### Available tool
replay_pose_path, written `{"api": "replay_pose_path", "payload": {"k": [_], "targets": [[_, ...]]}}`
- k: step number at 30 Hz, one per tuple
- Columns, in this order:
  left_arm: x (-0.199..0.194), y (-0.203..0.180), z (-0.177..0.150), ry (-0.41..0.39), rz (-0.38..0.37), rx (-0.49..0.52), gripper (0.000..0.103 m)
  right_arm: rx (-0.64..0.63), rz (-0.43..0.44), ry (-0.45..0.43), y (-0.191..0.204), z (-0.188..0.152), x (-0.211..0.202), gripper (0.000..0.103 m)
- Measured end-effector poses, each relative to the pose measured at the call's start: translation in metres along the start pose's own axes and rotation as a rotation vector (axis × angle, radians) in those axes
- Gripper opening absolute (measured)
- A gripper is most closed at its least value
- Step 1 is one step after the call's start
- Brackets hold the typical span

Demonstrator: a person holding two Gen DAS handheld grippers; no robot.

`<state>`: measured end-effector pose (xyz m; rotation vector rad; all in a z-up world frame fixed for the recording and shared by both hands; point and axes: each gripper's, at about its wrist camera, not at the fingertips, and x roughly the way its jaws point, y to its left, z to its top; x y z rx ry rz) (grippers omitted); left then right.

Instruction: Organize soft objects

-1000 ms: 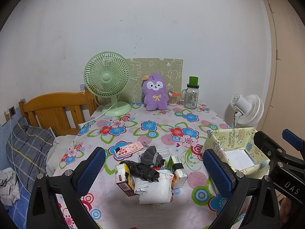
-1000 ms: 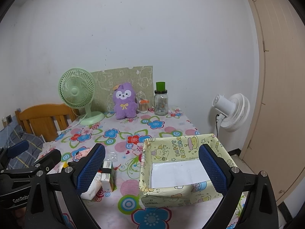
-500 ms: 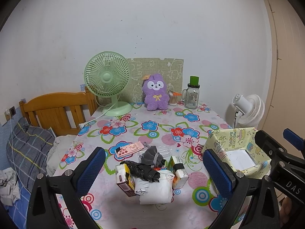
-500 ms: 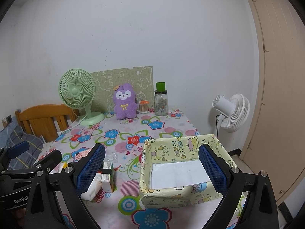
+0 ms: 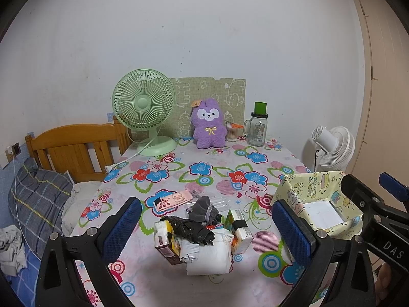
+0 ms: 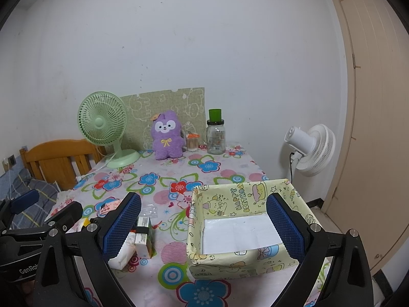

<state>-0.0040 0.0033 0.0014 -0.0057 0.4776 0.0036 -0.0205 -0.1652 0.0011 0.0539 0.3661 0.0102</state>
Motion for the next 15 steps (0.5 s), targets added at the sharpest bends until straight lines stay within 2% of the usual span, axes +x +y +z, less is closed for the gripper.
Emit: {"api": "replay_pose_path", "payload": {"k": [15], "targets": [[0.016, 0.005, -0.003, 0.022, 0.009, 0.0, 0.1, -0.002, 0.001, 0.024, 0.006, 0.0, 0.015, 0.095]]}}
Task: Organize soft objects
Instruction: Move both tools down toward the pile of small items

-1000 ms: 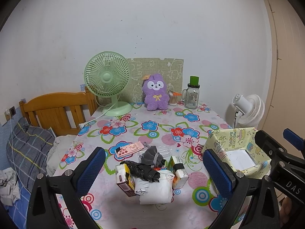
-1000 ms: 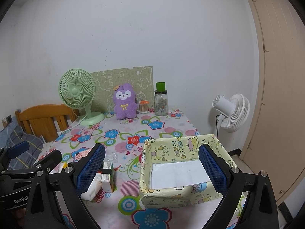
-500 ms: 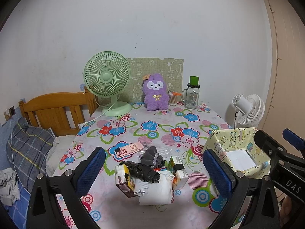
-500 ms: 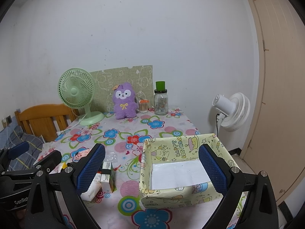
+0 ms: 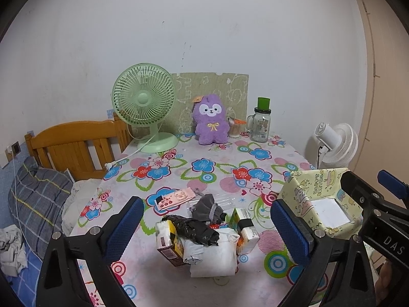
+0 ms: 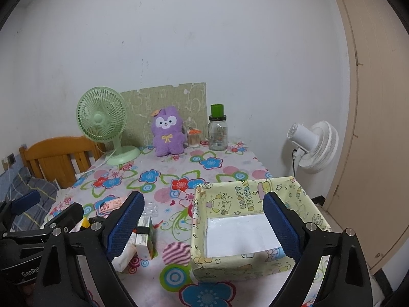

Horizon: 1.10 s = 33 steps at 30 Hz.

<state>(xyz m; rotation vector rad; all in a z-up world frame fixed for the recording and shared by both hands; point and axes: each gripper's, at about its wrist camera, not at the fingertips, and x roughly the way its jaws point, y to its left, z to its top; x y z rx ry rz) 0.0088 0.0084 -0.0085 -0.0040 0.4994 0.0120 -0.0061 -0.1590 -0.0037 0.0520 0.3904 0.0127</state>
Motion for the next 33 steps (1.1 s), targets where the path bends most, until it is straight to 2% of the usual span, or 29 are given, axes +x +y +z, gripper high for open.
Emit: {"api": "replay_pose_path", "payload": {"k": [8, 33], "targets": [[0.013, 0.01, -0.004, 0.019, 0.007, -0.004, 0.097, -0.008, 0.01, 0.024, 0.012, 0.0, 0.014, 0.094], [0.07, 0.053, -0.022, 0.167, 0.044, -0.054, 0.092, -0.076, 0.083, 0.142, 0.071, -0.011, 0.075, 0.09]]}}
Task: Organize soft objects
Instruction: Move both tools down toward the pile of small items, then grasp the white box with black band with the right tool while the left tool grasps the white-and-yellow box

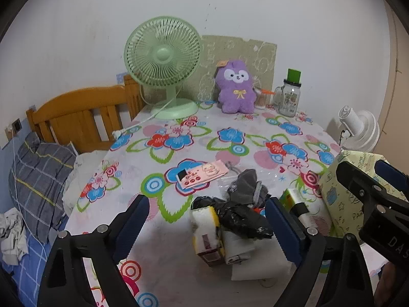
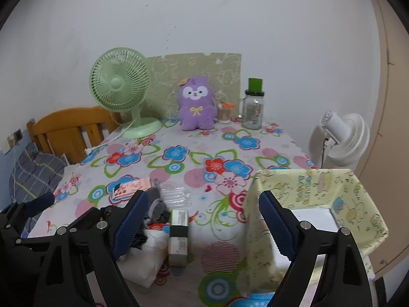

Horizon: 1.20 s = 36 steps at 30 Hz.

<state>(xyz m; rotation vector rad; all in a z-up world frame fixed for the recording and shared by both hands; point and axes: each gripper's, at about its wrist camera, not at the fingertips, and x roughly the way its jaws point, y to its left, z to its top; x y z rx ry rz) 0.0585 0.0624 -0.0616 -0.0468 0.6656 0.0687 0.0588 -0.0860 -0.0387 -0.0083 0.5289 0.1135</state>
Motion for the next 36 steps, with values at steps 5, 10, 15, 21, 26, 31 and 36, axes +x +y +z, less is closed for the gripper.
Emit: {"api": "replay_pose_path", "payload": {"k": [5, 10, 15, 21, 26, 31, 36], "targets": [[0.009, 0.008, -0.002, 0.023, 0.004, -0.011, 0.089, -0.014, 0.018, 0.026, 0.009, -0.001, 0.013, 0.088], [0.024, 0.015, -0.007, 0.071, -0.004, -0.039, 0.081, -0.024, 0.024, 0.058, 0.016, -0.004, 0.028, 0.086], [0.036, 0.014, -0.015, 0.113, -0.013, -0.038, 0.07, -0.035, 0.034, 0.102, 0.022, -0.01, 0.044, 0.083], [0.052, 0.02, -0.022, 0.18, -0.045, -0.08, 0.056, -0.042, 0.045, 0.164, 0.027, -0.018, 0.062, 0.076], [0.061, 0.019, -0.027, 0.214, -0.055, -0.085, 0.05, -0.04, 0.055, 0.218, 0.028, -0.027, 0.076, 0.067], [0.069, 0.02, -0.029, 0.236, -0.057, -0.087, 0.046, -0.037, 0.065, 0.262, 0.03, -0.035, 0.089, 0.058], [0.074, 0.021, -0.032, 0.252, -0.061, -0.097, 0.04, -0.039, 0.086, 0.314, 0.034, -0.042, 0.1, 0.037]]}}
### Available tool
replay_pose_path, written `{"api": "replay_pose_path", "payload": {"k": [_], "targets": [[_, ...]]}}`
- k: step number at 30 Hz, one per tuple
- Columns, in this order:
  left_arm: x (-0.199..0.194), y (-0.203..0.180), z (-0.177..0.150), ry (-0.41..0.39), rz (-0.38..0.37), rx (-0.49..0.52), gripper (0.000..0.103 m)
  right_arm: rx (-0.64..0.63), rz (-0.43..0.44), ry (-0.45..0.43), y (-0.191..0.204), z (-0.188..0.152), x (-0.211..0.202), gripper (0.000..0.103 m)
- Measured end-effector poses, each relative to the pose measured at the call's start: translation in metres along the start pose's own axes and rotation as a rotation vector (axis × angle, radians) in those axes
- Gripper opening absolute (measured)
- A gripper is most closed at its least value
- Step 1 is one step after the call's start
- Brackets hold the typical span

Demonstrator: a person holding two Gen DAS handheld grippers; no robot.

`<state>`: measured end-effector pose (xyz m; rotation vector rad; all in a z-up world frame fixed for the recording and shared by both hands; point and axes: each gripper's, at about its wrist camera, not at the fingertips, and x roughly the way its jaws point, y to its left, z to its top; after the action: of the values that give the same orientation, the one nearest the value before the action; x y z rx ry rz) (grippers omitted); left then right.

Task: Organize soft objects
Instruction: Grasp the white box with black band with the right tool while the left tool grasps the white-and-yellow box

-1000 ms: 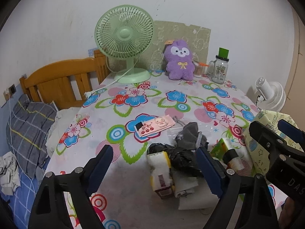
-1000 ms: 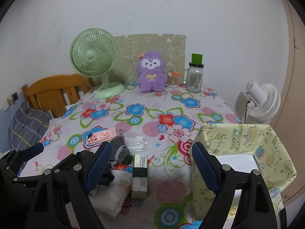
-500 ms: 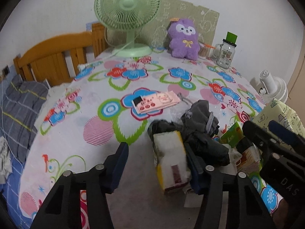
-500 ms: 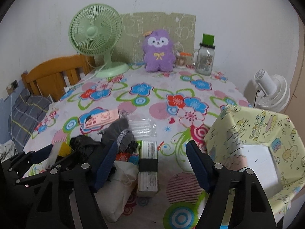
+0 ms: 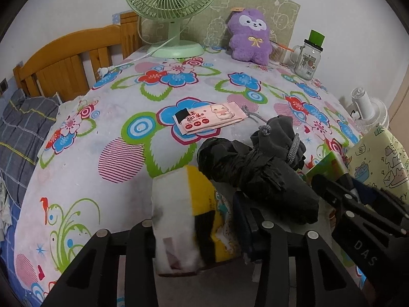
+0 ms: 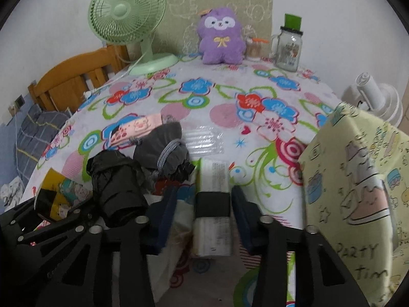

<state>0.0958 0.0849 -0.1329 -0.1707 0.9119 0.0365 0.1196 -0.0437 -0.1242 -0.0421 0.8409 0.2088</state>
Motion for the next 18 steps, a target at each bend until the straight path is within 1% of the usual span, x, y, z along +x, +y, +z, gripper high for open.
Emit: {"api": "replay_pose_path", "payload": {"k": [1, 2, 3, 4, 9, 16, 18], "targets": [[0.001, 0.001, 0.0, 0.003, -0.005, -0.004, 0.039, -0.001, 0.006, 0.008, 0.0, 0.0, 0.002, 0.033], [0.002, 0.001, 0.0, 0.007, -0.009, -0.008, 0.036, -0.003, 0.01, 0.013, 0.001, -0.001, 0.004, 0.032], [0.003, 0.001, 0.001, 0.017, -0.016, -0.01, 0.032, -0.007, 0.01, 0.014, 0.002, -0.001, 0.005, 0.028], [0.004, 0.001, 0.001, 0.023, -0.019, -0.009, 0.031, -0.012, 0.007, 0.013, 0.003, -0.002, 0.005, 0.026], [0.0, -0.001, 0.001, 0.012, -0.007, 0.001, 0.028, -0.003, 0.001, 0.011, 0.002, -0.001, 0.004, 0.024], [-0.013, -0.006, -0.001, -0.022, 0.009, 0.026, 0.027, 0.003, 0.0, -0.018, -0.001, 0.0, -0.008, 0.024], [-0.017, -0.005, -0.001, -0.032, 0.012, 0.019, 0.026, 0.008, 0.001, -0.028, -0.002, 0.0, -0.013, 0.024]]}}
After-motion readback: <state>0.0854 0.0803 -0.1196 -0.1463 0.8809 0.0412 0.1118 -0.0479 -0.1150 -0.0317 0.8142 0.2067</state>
